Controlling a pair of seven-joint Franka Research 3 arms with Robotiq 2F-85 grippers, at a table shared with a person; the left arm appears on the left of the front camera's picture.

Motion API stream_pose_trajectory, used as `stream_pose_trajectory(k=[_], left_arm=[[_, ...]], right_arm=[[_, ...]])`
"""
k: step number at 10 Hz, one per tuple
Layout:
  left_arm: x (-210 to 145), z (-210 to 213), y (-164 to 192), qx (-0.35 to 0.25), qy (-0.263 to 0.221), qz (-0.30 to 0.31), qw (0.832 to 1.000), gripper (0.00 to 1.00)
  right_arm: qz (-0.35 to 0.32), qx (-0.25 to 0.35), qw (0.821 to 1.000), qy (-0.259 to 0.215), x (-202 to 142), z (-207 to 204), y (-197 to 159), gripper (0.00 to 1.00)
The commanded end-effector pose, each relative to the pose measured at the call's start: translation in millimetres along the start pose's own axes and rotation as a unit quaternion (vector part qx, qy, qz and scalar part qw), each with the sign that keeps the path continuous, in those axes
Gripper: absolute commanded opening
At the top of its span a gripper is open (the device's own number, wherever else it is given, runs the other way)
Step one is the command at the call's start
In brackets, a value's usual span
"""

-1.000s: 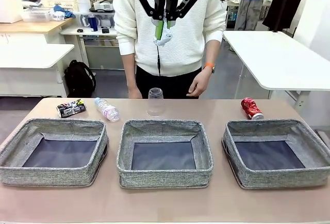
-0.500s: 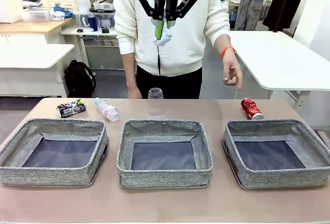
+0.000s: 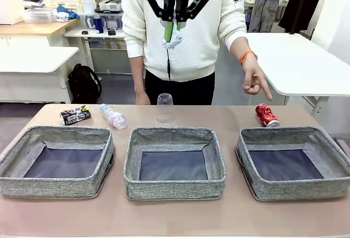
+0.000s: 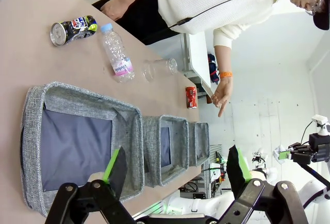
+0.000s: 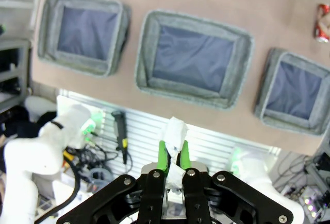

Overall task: Sort the waste into the appropriate baskets.
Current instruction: Place the picked waste into the Fabric basket indicated by the person.

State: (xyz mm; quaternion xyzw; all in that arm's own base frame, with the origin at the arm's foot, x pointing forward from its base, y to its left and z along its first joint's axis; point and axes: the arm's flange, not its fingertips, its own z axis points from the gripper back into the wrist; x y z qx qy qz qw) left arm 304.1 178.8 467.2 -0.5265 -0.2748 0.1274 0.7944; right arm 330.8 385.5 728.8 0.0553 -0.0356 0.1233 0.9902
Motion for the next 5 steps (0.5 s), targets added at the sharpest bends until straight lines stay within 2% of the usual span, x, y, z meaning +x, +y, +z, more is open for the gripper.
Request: stream_pose_trajectory(k=[1, 2, 3, 4, 5], left_arm=[[-0.3, -0.7, -1.1, -0.009, -0.004, -0.010, 1.000, 1.00], [-0.3, -0.7, -1.1, -0.009, -0.004, -0.010, 1.000, 1.00], [-0.3, -0.7, -1.1, -0.009, -0.004, -0.010, 1.000, 1.00], [-0.3, -0.7, -1.1, -0.009, -0.004, -0.010, 1.000, 1.00], [-0.3, -0.7, -1.1, -0.009, -0.004, -0.010, 1.000, 1.00]], right_arm=[[0.007, 0.003, 1.000, 0.003, -2.4, -0.1, -2.0, 0.09], [0.000, 0.000, 1.000, 0.000, 0.0, 0.0, 0.0, 0.09], [0.001, 0.005, 1.000, 0.006, -0.5, -4.1, -30.2, 0.09], [-0.033, 0.026, 0.999, 0.005, -7.8, -11.0, -85.0, 0.09], [-0.067, 0.016, 0.998, -0.009, -23.6, -25.0, -138.7, 0.09]])
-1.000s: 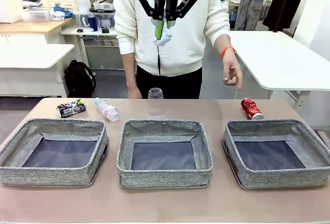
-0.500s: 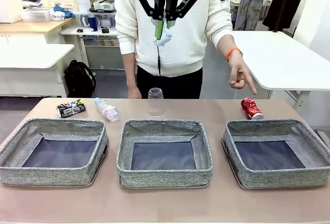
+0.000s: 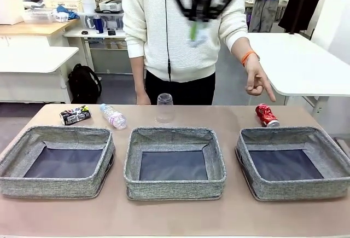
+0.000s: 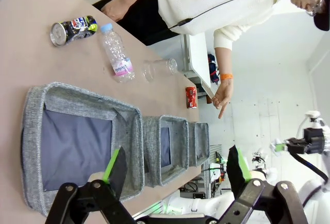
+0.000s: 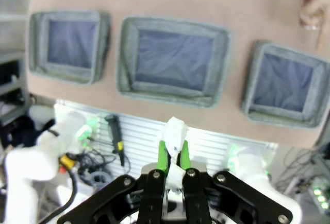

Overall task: Sort the waste into the appropriate baskets.
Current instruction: Place the picked waste into the Fabric basket indicated by the person.

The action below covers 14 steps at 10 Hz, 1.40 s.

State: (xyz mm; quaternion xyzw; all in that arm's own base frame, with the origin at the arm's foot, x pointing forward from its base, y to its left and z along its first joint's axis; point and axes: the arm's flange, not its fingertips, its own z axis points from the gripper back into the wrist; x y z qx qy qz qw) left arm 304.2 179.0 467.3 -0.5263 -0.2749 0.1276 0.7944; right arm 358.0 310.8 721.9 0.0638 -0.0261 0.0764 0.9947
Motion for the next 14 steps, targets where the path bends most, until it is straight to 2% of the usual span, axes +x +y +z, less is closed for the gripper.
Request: stream_pose_trajectory(k=[1, 2, 3, 5, 7, 8, 9, 11, 14], left_arm=[[-0.4, -0.8, -1.1, -0.009, -0.004, -0.010, 1.000, 1.00], [-0.4, -0.8, -1.1, -0.009, -0.004, -0.010, 1.000, 1.00], [-0.4, -0.8, -1.1, -0.009, -0.004, -0.010, 1.000, 1.00], [-0.4, -0.8, -1.1, -0.009, -0.004, -0.010, 1.000, 1.00], [-0.4, -0.8, -1.1, -0.009, -0.004, -0.010, 1.000, 1.00], [-0.4, -0.8, -1.1, -0.009, -0.004, -0.010, 1.000, 1.00], [-0.4, -0.8, -1.1, -0.009, -0.004, -0.010, 1.000, 1.00], [-0.4, -0.8, -1.1, -0.009, -0.004, -0.010, 1.000, 1.00], [-0.4, -0.8, -1.1, -0.009, -0.004, -0.010, 1.000, 1.00]], right_arm=[[-0.074, -0.005, 0.997, -0.017, -41.0, -44.8, -118.1, 0.09], [-0.154, -0.032, 0.987, -0.021, -54.7, -67.8, -171.2, 0.09], [-0.236, -0.036, 0.970, -0.040, -69.1, -90.0, -219.6, 0.09], [-0.289, -0.031, 0.954, -0.072, -79.3, -132.4, -277.9, 0.09], [-0.386, -0.005, 0.920, -0.072, -71.7, -188.1, -318.9, 0.09], [-0.417, -0.010, 0.906, -0.074, -67.2, -213.2, -328.7, 0.09], [-0.425, 0.008, 0.903, -0.064, -62.8, -230.1, -329.8, 0.09], [-0.424, 0.020, 0.904, -0.043, -58.5, -244.8, -329.4, 0.09], [-0.420, 0.031, 0.906, -0.040, -58.6, -242.1, -329.6, 0.09]])
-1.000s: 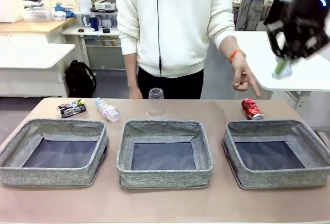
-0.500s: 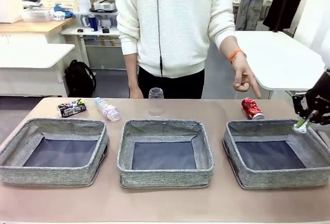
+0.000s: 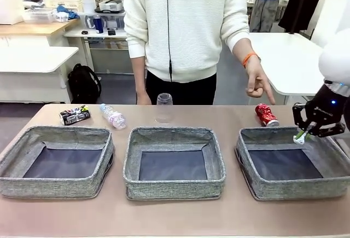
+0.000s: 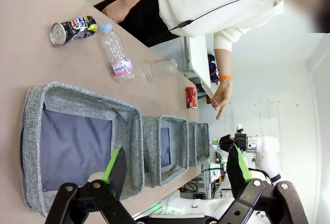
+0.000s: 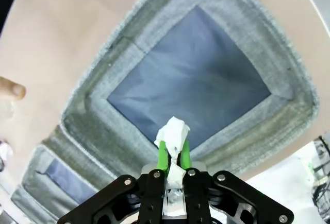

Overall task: Sort the waste into the appropriate baskets.
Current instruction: Place the picked waste into the Fabric basket indicated by the person.

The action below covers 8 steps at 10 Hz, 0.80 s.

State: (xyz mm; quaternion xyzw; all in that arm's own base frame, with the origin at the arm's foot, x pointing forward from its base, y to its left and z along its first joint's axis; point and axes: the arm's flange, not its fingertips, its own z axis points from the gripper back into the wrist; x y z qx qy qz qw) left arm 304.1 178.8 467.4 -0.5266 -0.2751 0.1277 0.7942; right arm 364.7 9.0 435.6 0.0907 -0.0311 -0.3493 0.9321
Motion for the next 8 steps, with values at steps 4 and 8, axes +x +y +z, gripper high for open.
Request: stream_pose_trajectory(k=[4, 8], left_arm=[[-0.3, -0.7, -0.8, -0.008, -0.004, -0.010, 1.000, 1.00], [-0.3, -0.7, -0.8, -0.008, -0.004, -0.010, 1.000, 1.00]], right_arm=[[0.013, 0.016, 1.000, 0.018, -5.0, -3.6, 2.4, 1.00], [0.026, 0.027, 0.999, 0.028, -4.9, 3.4, 9.8, 0.91]])
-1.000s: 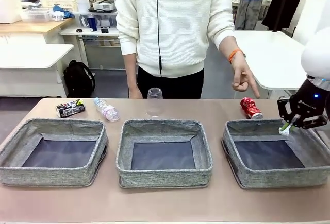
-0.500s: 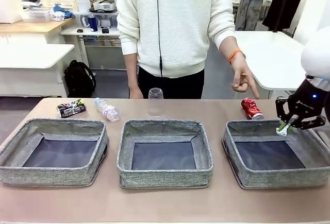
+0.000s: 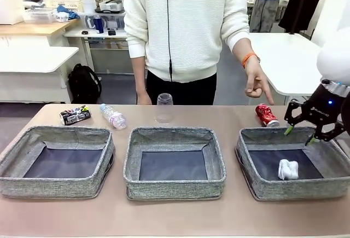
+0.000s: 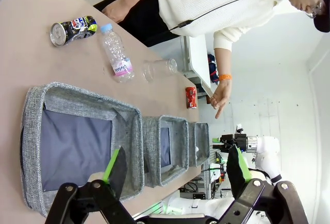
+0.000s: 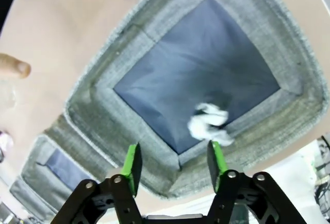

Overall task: Sort the waste into the appropriate baskets.
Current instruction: Place the picked waste into the Fabric basket indicated by the person.

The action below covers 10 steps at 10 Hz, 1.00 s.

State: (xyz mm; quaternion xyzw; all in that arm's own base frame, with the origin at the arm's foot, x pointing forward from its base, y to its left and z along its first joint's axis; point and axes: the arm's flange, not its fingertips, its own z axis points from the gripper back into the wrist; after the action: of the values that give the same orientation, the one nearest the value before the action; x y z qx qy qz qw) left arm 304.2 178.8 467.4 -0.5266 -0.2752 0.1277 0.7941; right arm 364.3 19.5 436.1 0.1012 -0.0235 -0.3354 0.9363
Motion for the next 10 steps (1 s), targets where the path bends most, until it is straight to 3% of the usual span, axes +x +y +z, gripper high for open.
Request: stream_pose_trajectory(k=[1, 3, 4, 6, 7, 8, 9, 10], left_arm=[[-0.3, -0.7, -0.8, -0.008, -0.004, -0.010, 1.000, 1.00], [-0.3, -0.7, -0.8, -0.008, -0.004, -0.010, 1.000, 1.00], [-0.3, -0.7, -0.8, -0.008, -0.004, -0.010, 1.000, 1.00], [-0.3, -0.7, -0.8, -0.008, -0.004, -0.010, 1.000, 1.00], [-0.3, -0.7, -0.8, -0.008, -0.004, -0.010, 1.000, 1.00], [-0.3, -0.7, -0.8, -0.008, -0.004, -0.010, 1.000, 1.00], [-0.3, -0.7, -0.8, -0.008, -0.004, -0.010, 1.000, 1.00], [-0.3, -0.7, -0.8, -0.008, -0.004, -0.010, 1.000, 1.00]], right_arm=[[0.015, 0.019, 1.000, 0.020, 2.0, 4.0, 2.9, 1.00], [0.041, 0.043, 0.997, 0.059, -0.6, 5.5, 6.3, 1.00], [0.115, 0.107, 0.977, 0.142, -6.6, 12.0, 14.4, 1.00], [0.244, 0.294, 0.877, 0.291, -16.2, 39.5, 28.4, 1.00], [0.295, 0.430, 0.793, 0.316, -16.5, 56.0, 29.2, 1.00], [0.333, 0.562, 0.695, 0.300, -14.5, 69.6, 25.4, 1.00], [0.326, 0.633, 0.647, 0.273, -10.9, 75.7, 19.5, 1.00], [0.314, 0.669, 0.633, 0.228, -7.7, 75.1, 9.3, 1.00]])
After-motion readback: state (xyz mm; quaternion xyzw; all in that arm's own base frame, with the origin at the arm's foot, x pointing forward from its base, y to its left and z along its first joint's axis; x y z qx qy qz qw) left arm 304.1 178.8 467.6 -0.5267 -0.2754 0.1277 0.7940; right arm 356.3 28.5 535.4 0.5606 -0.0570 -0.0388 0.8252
